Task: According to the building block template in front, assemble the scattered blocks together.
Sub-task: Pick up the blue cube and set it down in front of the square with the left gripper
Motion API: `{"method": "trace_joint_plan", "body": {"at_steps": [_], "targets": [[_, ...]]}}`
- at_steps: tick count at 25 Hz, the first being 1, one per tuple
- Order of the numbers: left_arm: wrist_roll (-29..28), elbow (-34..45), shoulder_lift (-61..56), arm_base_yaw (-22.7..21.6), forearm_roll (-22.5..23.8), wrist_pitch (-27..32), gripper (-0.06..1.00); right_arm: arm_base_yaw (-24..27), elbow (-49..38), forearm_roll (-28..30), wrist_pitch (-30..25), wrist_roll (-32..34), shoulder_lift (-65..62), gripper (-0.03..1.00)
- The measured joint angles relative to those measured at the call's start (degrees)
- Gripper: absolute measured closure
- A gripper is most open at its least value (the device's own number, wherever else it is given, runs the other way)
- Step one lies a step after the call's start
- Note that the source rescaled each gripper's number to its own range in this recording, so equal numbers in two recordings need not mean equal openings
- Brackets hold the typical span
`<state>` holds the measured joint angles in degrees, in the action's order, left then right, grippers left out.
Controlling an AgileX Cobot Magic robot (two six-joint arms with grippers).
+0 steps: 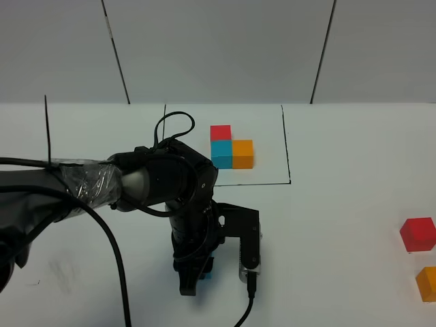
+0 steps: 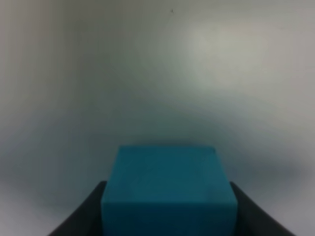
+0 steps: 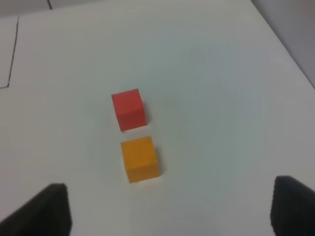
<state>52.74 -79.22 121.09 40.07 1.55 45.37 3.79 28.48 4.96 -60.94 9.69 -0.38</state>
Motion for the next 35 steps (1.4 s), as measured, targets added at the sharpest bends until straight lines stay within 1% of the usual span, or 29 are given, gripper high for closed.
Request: {"method": "trace_joint_plan", "body": {"at_steps": [6,21,22,23,24,28,30,32,33,35], "targets": [[-1.0,0.0,0.8,0.0,0.0,-0.5,0.94,0.0,0.0,0.0,0.0,0.0,0.0,0.20],[-1.4,0.0,0.8,0.0,0.0,-0.1,0.94,0.0,0.0,0.0,0.0,0.0,0.0,0.20],[-1.5,0.0,0.8,0.0,0.0,-0.1,0.92,0.0,0.0,0.0,0.0,0.0,0.0,0.20],[-1.6,0.0,0.8,0.0,0.0,-0.1,0.88,0.0,0.0,0.0,0.0,0.0,0.0,0.20],[-1.9,0.0,0.8,0.0,0.0,0.0,0.81,0.0,0.0,0.0,0.0,0.0,0.0,0.20],[-4.0,-0.1,-0.8,0.0,0.2,0.6,0.32,0.0,0.0,0.0,0.0,0.0,0.0,0.20],[-5.1,-1.1,-3.3,0.0,0.2,2.4,0.11,0.0,0.0,0.0,0.0,0.0,0.0,0.20],[-6.3,-3.4,-6.5,0.0,0.2,5.1,-0.01,0.0,0.0,0.0,0.0,0.0,0.0,0.20],[-7.2,-4.8,-8.0,0.0,0.2,7.1,-0.04,0.0,0.0,0.0,0.0,0.0,0.0,0.20],[-10.0,-8.3,-11.6,0.0,0.3,11.1,-0.06,0.0,0.0,0.0,0.0,0.0,0.0,0.20]]}}
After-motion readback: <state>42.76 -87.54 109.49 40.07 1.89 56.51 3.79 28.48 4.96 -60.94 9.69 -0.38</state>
